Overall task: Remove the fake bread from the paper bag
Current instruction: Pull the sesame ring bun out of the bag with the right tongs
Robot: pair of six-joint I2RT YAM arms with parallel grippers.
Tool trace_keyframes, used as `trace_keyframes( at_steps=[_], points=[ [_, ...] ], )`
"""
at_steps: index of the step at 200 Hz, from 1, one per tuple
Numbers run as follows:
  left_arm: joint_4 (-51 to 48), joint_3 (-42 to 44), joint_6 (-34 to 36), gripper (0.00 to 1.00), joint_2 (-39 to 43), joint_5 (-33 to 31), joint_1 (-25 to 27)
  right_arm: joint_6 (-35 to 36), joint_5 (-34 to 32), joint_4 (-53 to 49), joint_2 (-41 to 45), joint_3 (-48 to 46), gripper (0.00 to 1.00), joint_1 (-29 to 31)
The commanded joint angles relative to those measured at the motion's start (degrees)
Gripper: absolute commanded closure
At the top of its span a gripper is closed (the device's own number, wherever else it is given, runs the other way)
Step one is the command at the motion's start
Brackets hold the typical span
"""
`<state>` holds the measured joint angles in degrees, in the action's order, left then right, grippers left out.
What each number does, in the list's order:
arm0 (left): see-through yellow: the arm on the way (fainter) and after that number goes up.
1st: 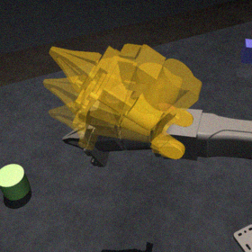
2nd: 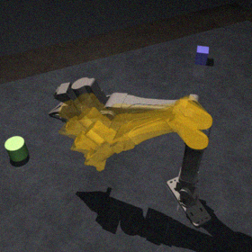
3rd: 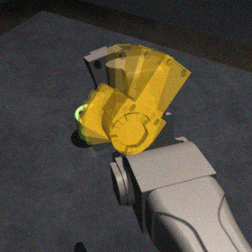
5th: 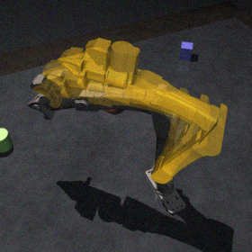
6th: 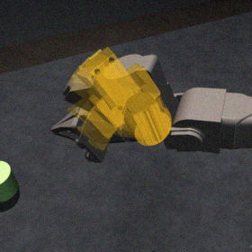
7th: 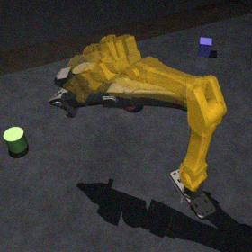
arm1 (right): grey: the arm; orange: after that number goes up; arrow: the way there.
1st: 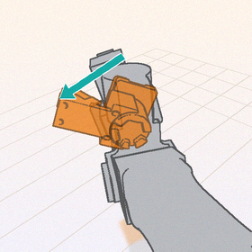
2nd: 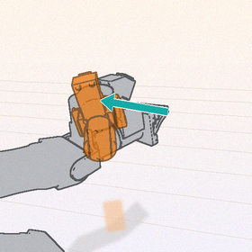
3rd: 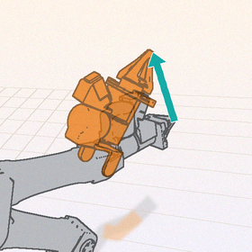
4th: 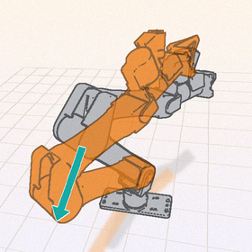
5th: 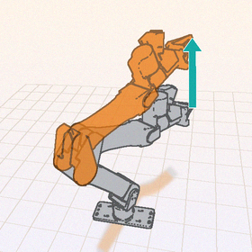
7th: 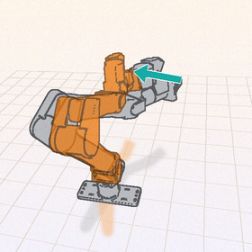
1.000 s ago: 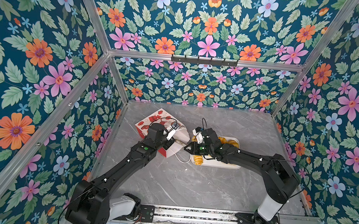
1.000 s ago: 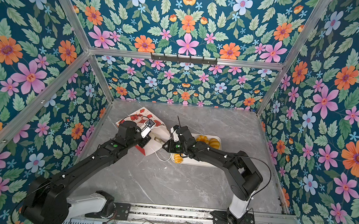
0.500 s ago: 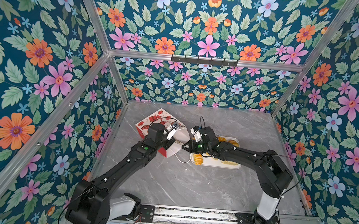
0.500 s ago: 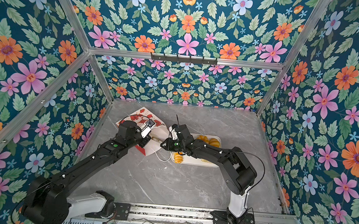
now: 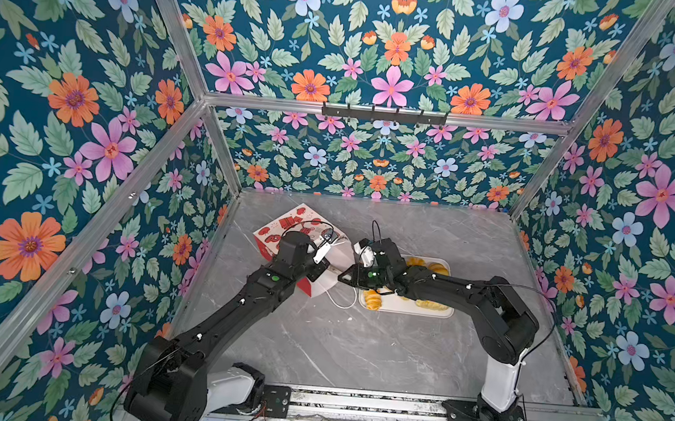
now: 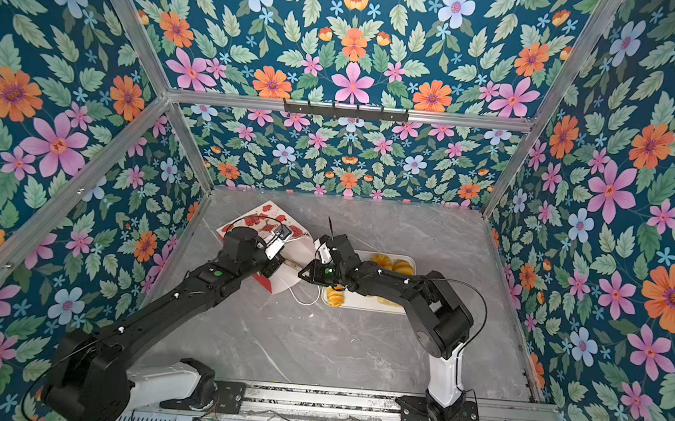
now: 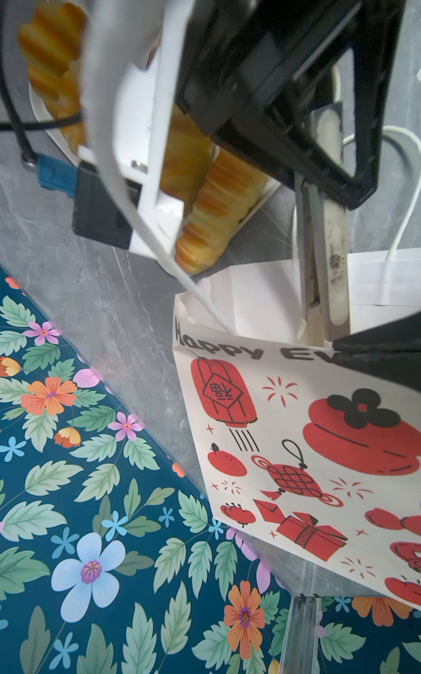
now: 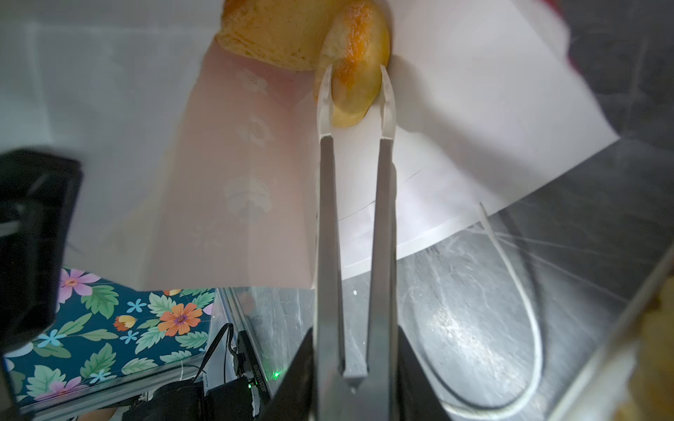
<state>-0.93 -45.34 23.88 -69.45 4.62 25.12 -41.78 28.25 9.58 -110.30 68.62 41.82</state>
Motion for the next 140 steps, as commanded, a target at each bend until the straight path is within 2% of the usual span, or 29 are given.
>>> trace_keyframes(
  at_steps=[1,61,140],
  points=[
    [0.9,0.0,-0.4,1.00,0.3,0.7,-0.1,-0.2,0.7,2.8,0.0,0.2,0.79,0.0],
    [1.6,0.4,-0.9,1.00,0.4,0.6,-0.1,1.4,-3.1,0.5,5.1,-3.1,0.88,-0.2],
    [2.8,0.4,-1.1,1.00,-0.4,0.1,0.0,1.9,-3.6,-5.6,22.4,-15.0,0.91,-2.2]
  ],
)
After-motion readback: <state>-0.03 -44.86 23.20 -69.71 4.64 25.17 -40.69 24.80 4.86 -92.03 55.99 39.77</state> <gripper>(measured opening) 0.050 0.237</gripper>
